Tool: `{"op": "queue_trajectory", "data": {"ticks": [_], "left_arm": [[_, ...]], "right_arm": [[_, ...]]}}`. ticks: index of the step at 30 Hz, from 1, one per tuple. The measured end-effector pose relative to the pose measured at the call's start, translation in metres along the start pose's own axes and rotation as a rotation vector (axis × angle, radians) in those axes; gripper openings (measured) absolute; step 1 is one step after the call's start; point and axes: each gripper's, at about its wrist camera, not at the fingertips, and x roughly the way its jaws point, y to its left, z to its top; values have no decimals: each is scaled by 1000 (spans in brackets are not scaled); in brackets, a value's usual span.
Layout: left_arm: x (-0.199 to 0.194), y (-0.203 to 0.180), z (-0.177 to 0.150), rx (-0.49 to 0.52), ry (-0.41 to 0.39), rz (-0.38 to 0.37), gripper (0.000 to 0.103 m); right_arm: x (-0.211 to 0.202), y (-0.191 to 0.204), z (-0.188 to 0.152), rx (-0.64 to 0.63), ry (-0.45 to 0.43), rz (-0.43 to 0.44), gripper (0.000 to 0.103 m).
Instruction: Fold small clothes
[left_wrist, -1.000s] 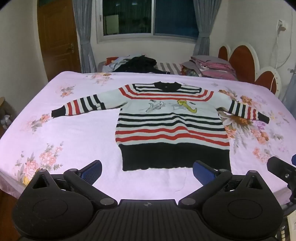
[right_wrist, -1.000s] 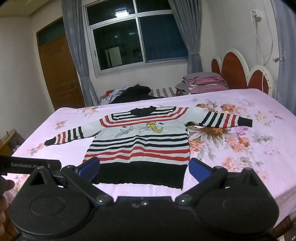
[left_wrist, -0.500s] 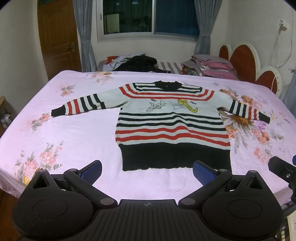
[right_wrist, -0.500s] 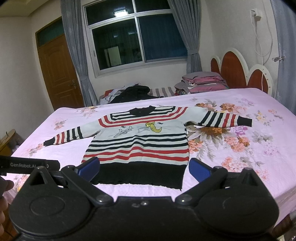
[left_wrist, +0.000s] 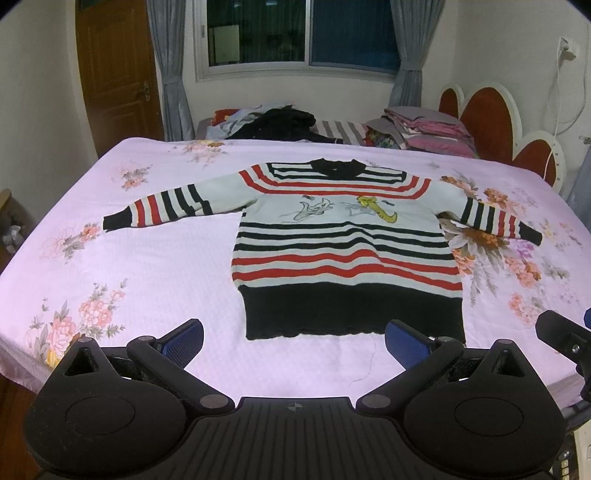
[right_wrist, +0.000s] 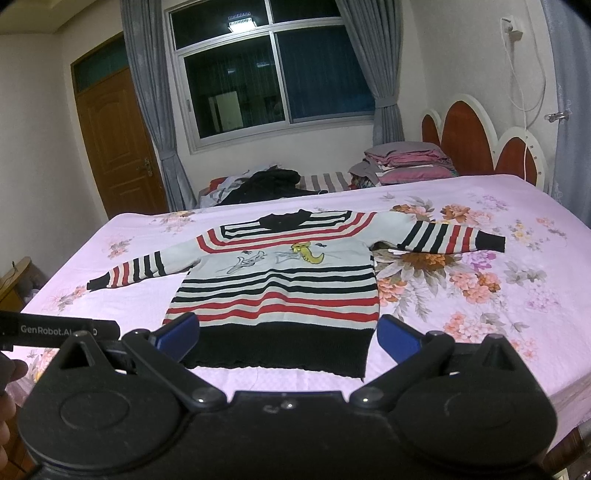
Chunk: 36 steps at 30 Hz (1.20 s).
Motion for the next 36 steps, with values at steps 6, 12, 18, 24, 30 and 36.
{"op": "queue_trajectory", "data": {"ticks": [6,12,18,24,30,36], "left_arm": [[1,1,0,-1,2,2,103],[7,3,1,1,9,0,103],[17,1,5,0,21,5,103],[30,-2,14,9,30,8,103],[48,-5,26,24,38,9,103],[73,-4,43,25,48,2,103]], "right_arm": [[5,-3,-1,-2,5,0,103],[11,0,-1,-2,7,-9,103],[19,-7,0,9,54,-26,103],[27,-9,2,29,61,-33,103],[46,-16,7,101,47,-14,103],[70,-21,17,116,49,-32,103]]}}
